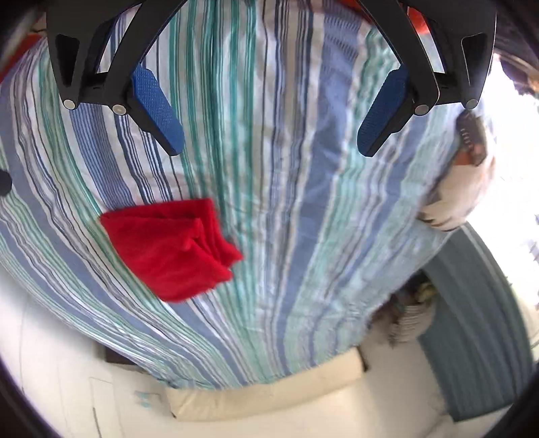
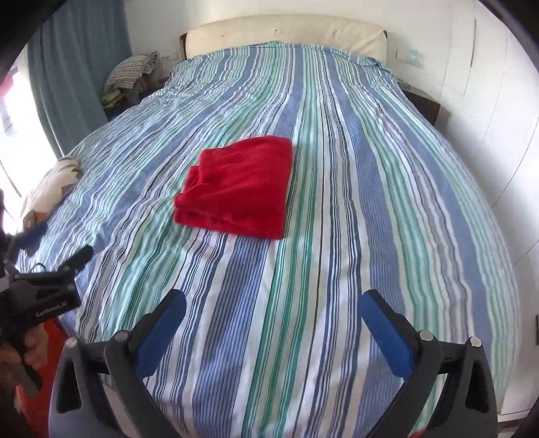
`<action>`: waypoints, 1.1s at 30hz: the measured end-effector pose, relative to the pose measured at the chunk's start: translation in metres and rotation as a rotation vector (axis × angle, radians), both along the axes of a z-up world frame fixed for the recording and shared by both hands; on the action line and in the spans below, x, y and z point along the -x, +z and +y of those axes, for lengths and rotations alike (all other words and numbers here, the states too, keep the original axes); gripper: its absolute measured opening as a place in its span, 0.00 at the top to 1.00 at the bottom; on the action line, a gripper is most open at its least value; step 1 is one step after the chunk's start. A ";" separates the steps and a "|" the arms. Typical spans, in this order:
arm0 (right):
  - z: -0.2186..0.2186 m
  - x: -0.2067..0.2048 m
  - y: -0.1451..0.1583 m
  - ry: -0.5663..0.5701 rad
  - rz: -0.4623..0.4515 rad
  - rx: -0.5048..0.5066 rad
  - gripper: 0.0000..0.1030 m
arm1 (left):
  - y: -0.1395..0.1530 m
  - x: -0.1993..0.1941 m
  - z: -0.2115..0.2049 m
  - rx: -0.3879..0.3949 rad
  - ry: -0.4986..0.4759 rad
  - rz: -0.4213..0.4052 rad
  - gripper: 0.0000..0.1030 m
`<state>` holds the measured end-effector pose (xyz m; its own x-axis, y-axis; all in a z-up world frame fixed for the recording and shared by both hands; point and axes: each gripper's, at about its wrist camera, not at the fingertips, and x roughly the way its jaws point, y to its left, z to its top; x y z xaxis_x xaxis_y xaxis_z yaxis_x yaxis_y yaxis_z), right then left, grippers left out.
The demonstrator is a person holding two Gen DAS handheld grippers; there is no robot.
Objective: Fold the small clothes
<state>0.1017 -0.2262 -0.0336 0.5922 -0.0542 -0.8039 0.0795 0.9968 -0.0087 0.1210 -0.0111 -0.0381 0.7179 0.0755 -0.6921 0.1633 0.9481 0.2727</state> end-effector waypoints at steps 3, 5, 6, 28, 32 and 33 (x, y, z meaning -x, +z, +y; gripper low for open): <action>0.012 0.014 0.014 0.038 0.005 0.030 0.01 | 0.016 0.010 0.005 0.059 0.000 0.110 0.00; 0.022 0.024 0.023 0.051 0.012 0.051 0.01 | 0.021 0.019 0.006 0.067 -0.013 0.183 0.00; 0.025 0.028 0.027 0.051 0.016 0.052 0.01 | 0.024 0.028 0.008 0.066 -0.016 0.205 0.00; 0.024 0.121 0.138 0.037 -0.069 0.037 0.01 | 0.116 0.097 -0.007 0.297 -0.082 0.260 0.00; 0.016 0.128 0.188 0.009 -0.197 0.116 0.01 | 0.159 0.104 -0.018 0.328 -0.110 0.116 0.00; 0.016 0.126 0.191 0.008 -0.202 0.129 0.01 | 0.161 0.103 -0.018 0.314 -0.096 0.087 0.00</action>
<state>-0.0239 -0.2102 0.1571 0.7414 -0.1432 -0.6556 0.0845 0.9891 -0.1205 0.0180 -0.0292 0.1226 0.6483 -0.2158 -0.7302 0.2655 0.9629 -0.0488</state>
